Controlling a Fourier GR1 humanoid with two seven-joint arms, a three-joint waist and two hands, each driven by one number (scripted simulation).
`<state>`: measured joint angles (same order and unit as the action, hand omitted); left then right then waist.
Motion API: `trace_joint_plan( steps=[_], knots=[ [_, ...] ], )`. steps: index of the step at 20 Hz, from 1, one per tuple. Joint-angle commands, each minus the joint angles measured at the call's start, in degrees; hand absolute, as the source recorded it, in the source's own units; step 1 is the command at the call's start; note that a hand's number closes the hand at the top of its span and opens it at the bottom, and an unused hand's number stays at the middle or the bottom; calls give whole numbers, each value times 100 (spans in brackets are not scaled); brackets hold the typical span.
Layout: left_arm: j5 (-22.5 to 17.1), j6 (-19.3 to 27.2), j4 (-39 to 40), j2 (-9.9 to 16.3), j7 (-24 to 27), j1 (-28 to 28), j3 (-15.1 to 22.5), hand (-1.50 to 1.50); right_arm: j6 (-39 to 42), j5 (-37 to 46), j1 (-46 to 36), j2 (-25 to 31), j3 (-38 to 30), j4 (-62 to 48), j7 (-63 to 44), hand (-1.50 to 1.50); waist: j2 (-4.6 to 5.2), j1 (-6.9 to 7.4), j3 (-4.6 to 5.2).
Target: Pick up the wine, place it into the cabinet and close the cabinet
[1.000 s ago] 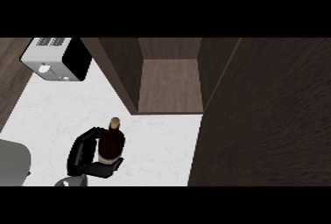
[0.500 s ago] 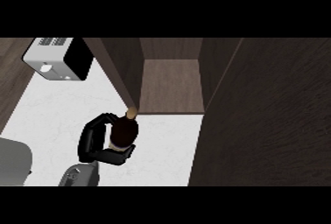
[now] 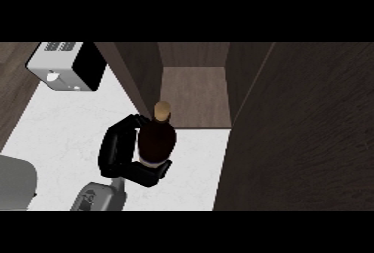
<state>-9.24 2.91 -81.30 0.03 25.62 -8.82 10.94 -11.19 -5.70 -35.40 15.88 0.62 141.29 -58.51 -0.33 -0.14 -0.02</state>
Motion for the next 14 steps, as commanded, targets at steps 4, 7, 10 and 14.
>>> trace_joint_plan(
  steps=[4, 7, 10, 14],
  knots=[
    [-344, 1368, -1003, -3, -1328, -641, 801, 150, -80, -243, 305, -37, -11, 768, -499, -150, -1, -48, 0],
    [-338, 1810, -847, -3, -1655, -1183, 982, 150, 284, -633, 659, -105, -239, 452, 244, -150, 26, -32, -4],
    [-390, 2201, -471, -3, -2130, -2083, 691, 150, 127, -380, 189, -72, -42, 250, -60, -150, 26, -49, 2],
    [-384, 2583, -540, -3, -2775, -2408, 749, 150, 227, -616, 467, 34, -322, 696, -157, -150, 14, -62, -2]
  ],
)
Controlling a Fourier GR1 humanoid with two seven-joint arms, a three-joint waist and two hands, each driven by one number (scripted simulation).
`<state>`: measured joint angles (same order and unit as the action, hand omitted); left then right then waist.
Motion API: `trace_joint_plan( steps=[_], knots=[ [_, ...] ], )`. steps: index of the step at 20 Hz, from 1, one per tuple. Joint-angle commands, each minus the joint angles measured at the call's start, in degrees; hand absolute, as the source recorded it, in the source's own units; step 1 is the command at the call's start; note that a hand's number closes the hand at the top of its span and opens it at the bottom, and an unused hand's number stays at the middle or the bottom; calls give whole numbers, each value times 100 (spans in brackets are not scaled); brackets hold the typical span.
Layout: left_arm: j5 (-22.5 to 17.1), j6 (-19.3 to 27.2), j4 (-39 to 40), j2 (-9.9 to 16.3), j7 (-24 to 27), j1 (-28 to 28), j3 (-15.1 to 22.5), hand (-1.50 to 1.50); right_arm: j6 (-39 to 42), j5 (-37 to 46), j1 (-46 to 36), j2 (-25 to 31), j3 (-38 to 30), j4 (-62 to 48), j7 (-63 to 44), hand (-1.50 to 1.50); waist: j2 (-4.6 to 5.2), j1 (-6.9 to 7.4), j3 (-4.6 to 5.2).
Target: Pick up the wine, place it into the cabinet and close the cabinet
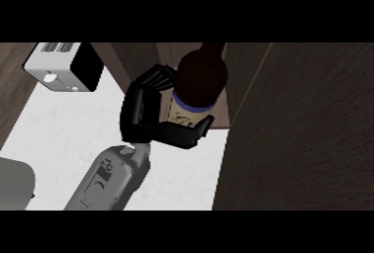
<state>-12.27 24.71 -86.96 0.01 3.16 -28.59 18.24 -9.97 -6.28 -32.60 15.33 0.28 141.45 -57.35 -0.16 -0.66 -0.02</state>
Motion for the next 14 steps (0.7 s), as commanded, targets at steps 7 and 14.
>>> trace_joint_plan(
  steps=[7, 14],
  knots=[
    [-295, 704, 1382, -1, 266, -1310, -112, 150, 163, -539, 206, -45, -200, 515, -186, -150, 23, -83, 2],
    [515, 315, 1698, 119, 552, -1137, -222, 150, 122, -297, -21, -101, -97, 180, -80, -150, 15, 25, 4]
  ],
)
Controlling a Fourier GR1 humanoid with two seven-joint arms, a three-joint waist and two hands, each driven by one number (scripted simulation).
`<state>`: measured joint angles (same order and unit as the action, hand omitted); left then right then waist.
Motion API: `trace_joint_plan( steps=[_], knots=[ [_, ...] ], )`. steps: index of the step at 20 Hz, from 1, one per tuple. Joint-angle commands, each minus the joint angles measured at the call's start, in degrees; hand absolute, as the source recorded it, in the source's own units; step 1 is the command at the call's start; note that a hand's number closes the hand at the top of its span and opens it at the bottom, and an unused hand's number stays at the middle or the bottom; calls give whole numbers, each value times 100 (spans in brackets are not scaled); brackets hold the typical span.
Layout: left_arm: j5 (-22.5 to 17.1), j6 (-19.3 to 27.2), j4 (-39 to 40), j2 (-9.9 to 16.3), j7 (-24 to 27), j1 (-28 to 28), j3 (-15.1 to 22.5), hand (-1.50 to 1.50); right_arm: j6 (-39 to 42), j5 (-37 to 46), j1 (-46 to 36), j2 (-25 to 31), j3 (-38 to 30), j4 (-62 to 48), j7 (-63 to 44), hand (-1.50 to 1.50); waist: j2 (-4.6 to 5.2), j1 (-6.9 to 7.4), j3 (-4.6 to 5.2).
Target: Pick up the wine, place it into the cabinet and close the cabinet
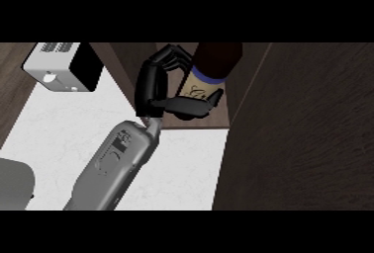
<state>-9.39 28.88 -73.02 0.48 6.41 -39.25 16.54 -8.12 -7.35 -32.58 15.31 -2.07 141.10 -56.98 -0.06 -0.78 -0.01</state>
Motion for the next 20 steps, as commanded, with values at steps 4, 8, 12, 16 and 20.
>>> trace_joint_plan(
  steps=[4, 8, 12, 16, 20],
  knots=[
    [-75, 347, 881, -47, 418, -417, 241, 150, 26, -189, 226, -196, 219, 363, 56, -150, 9, -6, 2],
    [-235, 91, 1417, -48, 1129, -279, 137, 150, 106, -513, 305, -13, -148, 691, -311, -150, 7, -46, 3],
    [-398, 36, 1772, -48, 1386, -335, 31, 150, 84, -586, 111, -51, -215, 563, -269, -150, 12, -43, 3],
    [-736, -74, 2448, -48, 1600, -659, -98, 150, 117, -405, 112, -96, -91, 334, -136, -150, 24, -52, 4],
    [-1101, 218, 2649, -48, 2004, -467, 350, 150, 158, -590, 86, -115, -191, 467, -153, -150, 21, -93, 4]
  ],
)
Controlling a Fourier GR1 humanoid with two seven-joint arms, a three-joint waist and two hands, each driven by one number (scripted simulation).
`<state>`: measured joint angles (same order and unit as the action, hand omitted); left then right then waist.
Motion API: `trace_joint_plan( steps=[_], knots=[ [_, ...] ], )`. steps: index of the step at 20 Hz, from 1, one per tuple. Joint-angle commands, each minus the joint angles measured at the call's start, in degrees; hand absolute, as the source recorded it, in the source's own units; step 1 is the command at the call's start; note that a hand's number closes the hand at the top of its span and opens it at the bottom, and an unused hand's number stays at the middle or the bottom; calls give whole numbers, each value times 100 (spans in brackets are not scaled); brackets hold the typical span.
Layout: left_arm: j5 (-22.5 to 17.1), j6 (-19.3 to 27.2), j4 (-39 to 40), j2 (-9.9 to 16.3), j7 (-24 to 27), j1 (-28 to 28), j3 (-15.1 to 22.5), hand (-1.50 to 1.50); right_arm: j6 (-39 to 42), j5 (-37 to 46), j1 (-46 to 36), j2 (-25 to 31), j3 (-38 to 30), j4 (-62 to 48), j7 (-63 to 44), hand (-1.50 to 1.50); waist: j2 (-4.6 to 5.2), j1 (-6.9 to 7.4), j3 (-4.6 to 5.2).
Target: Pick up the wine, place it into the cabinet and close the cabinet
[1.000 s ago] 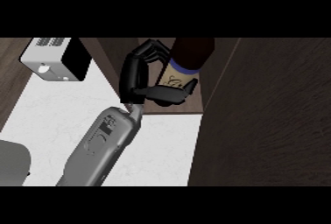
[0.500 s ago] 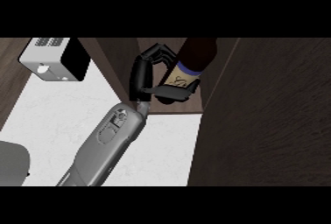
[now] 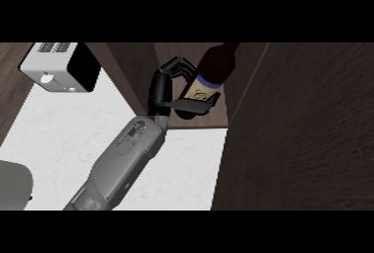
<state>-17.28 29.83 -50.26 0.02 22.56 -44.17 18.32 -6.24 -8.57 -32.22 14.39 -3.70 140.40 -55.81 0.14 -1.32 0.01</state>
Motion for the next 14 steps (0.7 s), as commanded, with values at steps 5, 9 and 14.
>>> trace_joint_plan(
  steps=[5, 9, 14],
  knots=[
    [-392, 173, 1326, -2, 876, -212, 319, 150, 22, -422, 129, -115, 56, 432, -134, -150, 26, -108, 2],
    [-572, 342, 1567, -2, 965, -226, 550, 150, 51, -356, 211, -195, 124, 334, -14, -150, 20, -76, 2],
    [-924, 415, 1800, -2, 1443, -317, 508, 150, -37, -366, -113, -128, 47, 244, -190, -150, 12, -57, 4]
  ],
)
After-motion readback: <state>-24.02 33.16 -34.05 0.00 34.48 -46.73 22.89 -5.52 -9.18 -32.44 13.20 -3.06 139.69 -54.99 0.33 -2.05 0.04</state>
